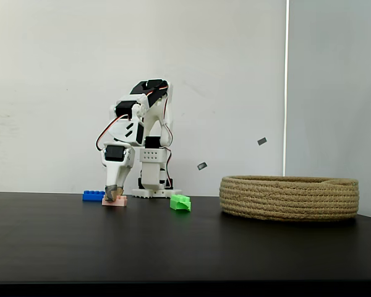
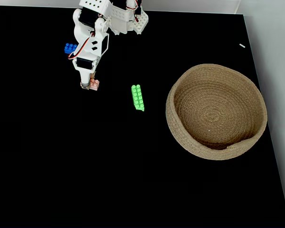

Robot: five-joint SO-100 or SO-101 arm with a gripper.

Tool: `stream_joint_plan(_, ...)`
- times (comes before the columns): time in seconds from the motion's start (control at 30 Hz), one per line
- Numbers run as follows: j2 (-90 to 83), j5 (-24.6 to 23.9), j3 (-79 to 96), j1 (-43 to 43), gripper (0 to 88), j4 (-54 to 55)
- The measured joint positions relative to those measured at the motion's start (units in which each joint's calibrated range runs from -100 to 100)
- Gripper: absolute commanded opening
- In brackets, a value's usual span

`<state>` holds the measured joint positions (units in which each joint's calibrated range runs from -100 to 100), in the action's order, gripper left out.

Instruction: Place the lego blocks in the tray

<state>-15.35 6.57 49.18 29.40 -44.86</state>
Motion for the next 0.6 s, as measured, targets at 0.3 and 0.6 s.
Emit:
stream_joint_plan(0.3, -8.7, -6.4, -13.2, -9.7, 0.3, -15.0)
stream_joint_plan(0.6, -18.2, -16.8, -17.9, -29.2, 0.3, -20.5)
